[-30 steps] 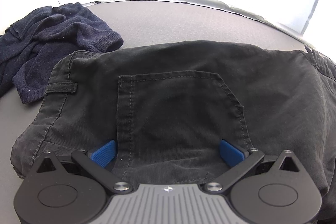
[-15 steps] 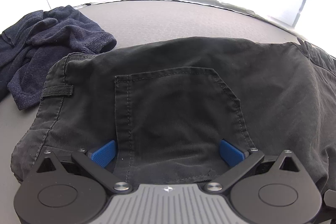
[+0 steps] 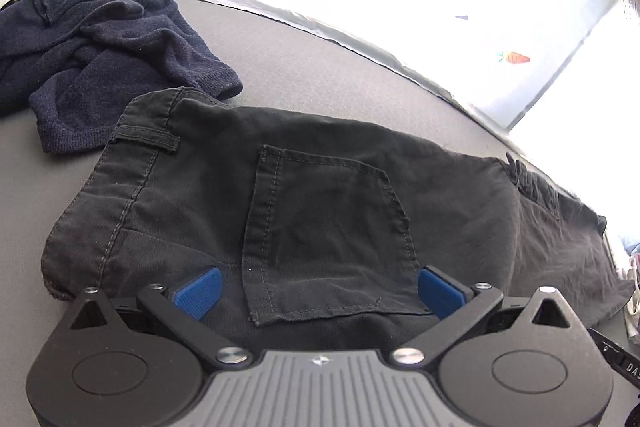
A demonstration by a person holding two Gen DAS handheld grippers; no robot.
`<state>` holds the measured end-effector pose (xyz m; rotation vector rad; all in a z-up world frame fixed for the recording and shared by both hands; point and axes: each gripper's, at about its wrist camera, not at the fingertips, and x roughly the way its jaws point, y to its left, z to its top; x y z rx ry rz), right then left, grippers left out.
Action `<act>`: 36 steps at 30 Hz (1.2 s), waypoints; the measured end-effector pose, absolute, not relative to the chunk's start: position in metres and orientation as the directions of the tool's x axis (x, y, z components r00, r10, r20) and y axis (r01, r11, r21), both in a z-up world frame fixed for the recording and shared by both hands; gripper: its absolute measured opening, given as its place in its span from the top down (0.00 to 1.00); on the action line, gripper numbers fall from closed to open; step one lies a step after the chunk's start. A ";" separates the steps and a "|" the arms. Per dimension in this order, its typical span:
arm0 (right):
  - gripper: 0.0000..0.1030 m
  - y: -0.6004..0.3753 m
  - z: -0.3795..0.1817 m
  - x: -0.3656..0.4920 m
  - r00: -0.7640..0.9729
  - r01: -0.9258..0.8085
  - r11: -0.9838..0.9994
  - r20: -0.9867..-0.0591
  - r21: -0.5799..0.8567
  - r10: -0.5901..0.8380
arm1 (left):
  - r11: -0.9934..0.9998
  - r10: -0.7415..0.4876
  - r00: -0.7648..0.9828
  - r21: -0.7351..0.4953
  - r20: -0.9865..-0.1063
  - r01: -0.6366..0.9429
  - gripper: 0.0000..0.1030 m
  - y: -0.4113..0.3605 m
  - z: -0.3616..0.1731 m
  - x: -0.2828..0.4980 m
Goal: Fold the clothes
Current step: 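Lay the leg over the pants with the right gripper while the left gripper lifts the waistband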
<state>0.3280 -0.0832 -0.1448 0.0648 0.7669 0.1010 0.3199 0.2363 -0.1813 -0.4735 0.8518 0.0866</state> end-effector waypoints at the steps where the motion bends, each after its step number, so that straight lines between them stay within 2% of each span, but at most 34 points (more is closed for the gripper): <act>1: 0.86 -0.094 -0.139 0.327 0.743 -0.093 0.995 -0.664 0.020 0.083 | 0.879 -0.112 0.670 -0.388 -0.734 -0.279 0.00 0.241 -0.177 0.314; 6: 0.80 -0.101 -0.165 0.334 0.747 -0.236 0.966 -0.655 -0.100 0.115 | 0.808 -0.061 0.684 -0.439 -0.727 -0.394 0.00 0.271 -0.164 0.289; 9: 0.80 -0.089 -0.195 0.337 0.736 -0.286 0.931 -0.674 -0.225 0.063 | 0.751 -0.041 0.654 -0.455 -0.756 -0.479 0.00 0.292 -0.173 0.278; 11: 0.79 -0.095 -0.213 0.342 0.720 -0.276 0.932 -0.693 -0.235 0.039 | 0.708 -0.024 0.630 -0.458 -0.776 -0.538 0.00 0.302 -0.182 0.270; 14: 0.61 -0.108 -0.214 0.346 0.725 -0.233 0.955 -0.688 -0.186 0.043 | 0.640 -0.028 0.618 -0.490 -0.785 -0.593 0.00 0.313 -0.196 0.261; 16: 0.45 -0.121 -0.214 0.350 0.724 -0.204 0.965 -0.689 -0.163 0.037 | 0.591 -0.046 0.620 -0.521 -0.784 -0.616 0.00 0.317 -0.205 0.259; 18: 0.35 -0.129 -0.216 0.350 0.727 -0.171 0.977 -0.686 -0.130 0.036 | 0.567 -0.047 0.626 -0.536 -0.779 -0.625 0.00 0.319 -0.210 0.262; 20: 0.33 -0.141 -0.219 0.352 0.726 -0.160 0.985 -0.684 -0.065 0.073 | 0.561 -0.035 0.635 -0.541 -0.772 -0.627 0.00 0.320 -0.211 0.266; 23: 0.28 -0.152 -0.224 0.353 0.736 -0.175 0.983 -0.670 -0.048 0.098 | 0.557 -0.013 0.659 -0.553 -0.752 -0.620 0.02 0.321 -0.211 0.271; 25: 0.25 -0.156 -0.225 0.354 0.737 -0.156 0.987 -0.668 -0.025 0.100 | 0.544 0.029 0.670 -0.551 -0.742 -0.633 0.14 0.322 -0.211 0.273; 26: 0.25 -0.157 -0.225 0.353 0.739 -0.150 0.988 -0.666 -0.019 0.100 | 0.532 0.055 0.663 -0.540 -0.747 -0.653 0.27 0.323 -0.211 0.273; 27: 0.24 -0.157 -0.225 0.353 0.742 -0.149 0.989 -0.663 -0.020 0.098 | 0.515 0.071 0.661 -0.540 -0.747 -0.666 0.46 0.325 -0.211 0.272; 29: 0.24 -0.157 -0.226 0.351 0.744 -0.145 0.989 -0.661 -0.021 0.095 | 0.483 0.073 0.676 -0.566 -0.734 -0.667 0.57 0.333 -0.212 0.266; 32: 0.24 -0.158 -0.226 0.351 0.744 -0.146 0.989 -0.661 -0.019 0.097 | 0.466 0.078 0.711 -0.606 -0.698 -0.645 0.68 0.336 -0.196 0.260; 36: 0.24 -0.156 -0.226 0.350 0.742 -0.149 0.989 -0.663 -0.021 0.098 | 0.624 0.122 0.835 -0.613 -0.537 -0.485 0.71 0.313 -0.126 0.265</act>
